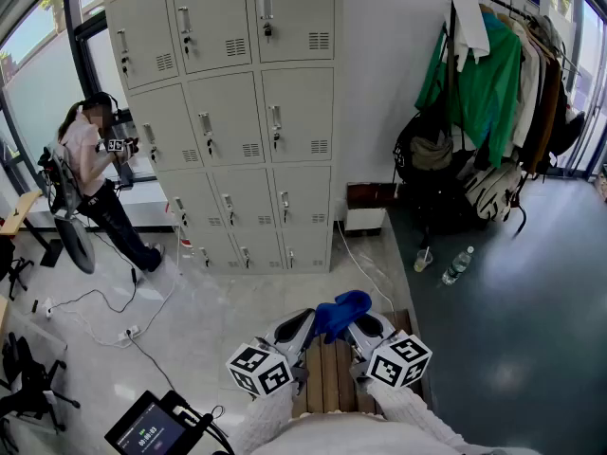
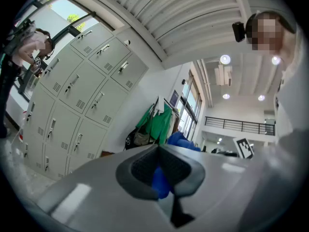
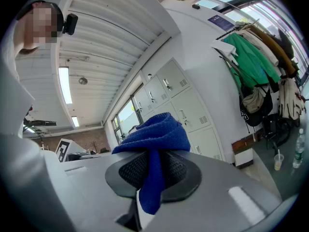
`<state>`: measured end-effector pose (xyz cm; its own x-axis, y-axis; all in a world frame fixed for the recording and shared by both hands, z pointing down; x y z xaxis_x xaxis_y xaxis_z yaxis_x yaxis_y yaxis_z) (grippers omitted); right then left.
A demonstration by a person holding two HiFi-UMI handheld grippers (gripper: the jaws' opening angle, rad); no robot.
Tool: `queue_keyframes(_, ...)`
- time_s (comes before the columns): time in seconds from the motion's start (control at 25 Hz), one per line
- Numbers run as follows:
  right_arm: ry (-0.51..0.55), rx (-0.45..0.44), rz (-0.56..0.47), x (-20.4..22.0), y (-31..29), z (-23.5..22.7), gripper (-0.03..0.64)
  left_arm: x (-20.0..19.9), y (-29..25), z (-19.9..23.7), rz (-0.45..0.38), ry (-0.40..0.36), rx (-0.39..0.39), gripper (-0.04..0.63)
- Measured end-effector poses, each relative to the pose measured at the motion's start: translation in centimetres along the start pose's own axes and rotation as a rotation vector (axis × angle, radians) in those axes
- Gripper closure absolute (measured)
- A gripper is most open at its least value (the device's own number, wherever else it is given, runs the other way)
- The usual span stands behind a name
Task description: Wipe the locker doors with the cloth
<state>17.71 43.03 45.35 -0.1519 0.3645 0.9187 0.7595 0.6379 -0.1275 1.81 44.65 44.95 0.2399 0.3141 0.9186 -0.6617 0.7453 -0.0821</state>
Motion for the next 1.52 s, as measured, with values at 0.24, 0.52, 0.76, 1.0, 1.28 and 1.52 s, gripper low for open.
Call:
queue_keyframes(0.24,-0.042,-0.003,0.019,0.5,-0.4,-2.2,0.569,1.6,-1.4,0.8,-0.003,0.075,-0.006,0.589)
queue_keyframes(0.52,-0.086,-0.008,0.07,1.6,-2.0,-4.5,0.569,2.0,-3.2,3.3,0.003,0.101,-0.029,0.589)
queue_keyframes(0.76,-0.07,0.002,0.079,-0.1,-6.0,-7.2,0.569,0.3,-6.8,7.4,0.004,0.11,-0.004,0.589)
queue_keyframes(1.0,-0.043,0.018,0.04,-4.5,-13.3,-10.3,0.569,-5.4,-10.4,14.3,-0.03,0.068,-0.003,0.589)
queue_keyframes(1.28,-0.014,0.033,0.0,-9.0,-22.7,-13.6,0.568,-10.6,-15.0,22.2,-0.013,0.03,0.035,0.589)
queue_keyframes(1.52,-0.006,0.059,0.03,-10.6,-27.5,-16.4,0.568,-11.7,-17.6,27.3,0.017,0.053,0.01,0.589)
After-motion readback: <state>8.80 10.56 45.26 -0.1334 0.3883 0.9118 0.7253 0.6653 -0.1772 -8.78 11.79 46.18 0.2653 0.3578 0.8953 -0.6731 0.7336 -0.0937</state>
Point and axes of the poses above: the fingertips, and each gripper's own axes: y backward along the fingers, z to its left, x out of its underside, the point moved 7 cm from there along y, backward along the fingers, and after that the axes turned 7 degrees about z, right-handed, at the moved point
